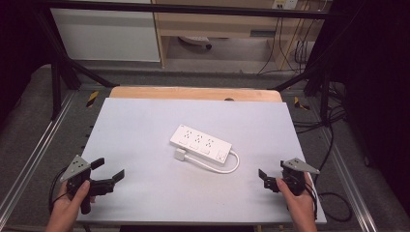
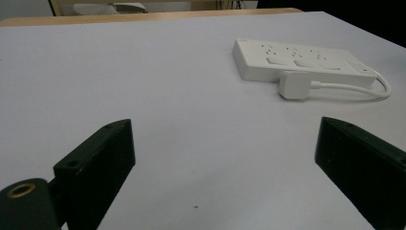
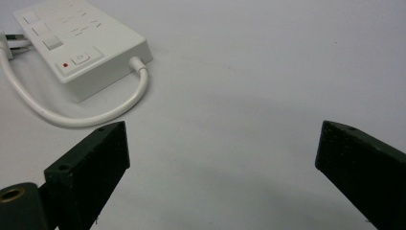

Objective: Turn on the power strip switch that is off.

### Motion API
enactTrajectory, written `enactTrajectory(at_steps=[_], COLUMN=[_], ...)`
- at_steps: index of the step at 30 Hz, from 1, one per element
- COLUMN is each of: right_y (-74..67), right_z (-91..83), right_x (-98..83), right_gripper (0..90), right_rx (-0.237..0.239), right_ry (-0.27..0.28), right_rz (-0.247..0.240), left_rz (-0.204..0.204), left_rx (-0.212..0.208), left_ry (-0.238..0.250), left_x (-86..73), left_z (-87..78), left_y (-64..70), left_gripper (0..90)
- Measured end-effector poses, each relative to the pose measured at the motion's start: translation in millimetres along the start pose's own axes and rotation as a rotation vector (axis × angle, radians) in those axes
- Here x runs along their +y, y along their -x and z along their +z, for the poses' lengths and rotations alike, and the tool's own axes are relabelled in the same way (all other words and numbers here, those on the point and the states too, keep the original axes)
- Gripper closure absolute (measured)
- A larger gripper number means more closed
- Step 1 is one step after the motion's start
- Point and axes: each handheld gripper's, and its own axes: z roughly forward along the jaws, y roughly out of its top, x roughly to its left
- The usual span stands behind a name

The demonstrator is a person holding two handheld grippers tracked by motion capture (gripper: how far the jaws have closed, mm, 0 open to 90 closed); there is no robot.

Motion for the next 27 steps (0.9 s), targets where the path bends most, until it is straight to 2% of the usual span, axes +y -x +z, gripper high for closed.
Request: enactTrajectory(at_steps=[5, 9, 17, 27], right_y=[-0.8, -2.3, -1.8, -8.1], right_z=[2.8, -0.9, -1.3, -9.1], right_x=[-1.3, 0.1, 3.7, 13.3], right_gripper=[5.3, 5.3, 5.2, 4.2], right_rx=[0.015, 0.013, 0.014, 0.003], right_ry=[-0.029, -0.011, 0.013, 0.076], right_rz=[-0.006, -0.018, -0.011, -0.049], left_rz=[-0.005, -0.014, -0.013, -0.007], left_rx=[-0.002, -0.005, -0.004, -0.015], left_ry=[0.005, 0.013, 0.004, -0.001], left_x=[0.2, 0.1, -0.2, -0.8], left_z=[-0.6, -1.4, -0.1, 0.3], left_y=[-0.7, -1.7, -2.1, -1.6], left_gripper=[6.6, 6.6, 6.6, 5.9])
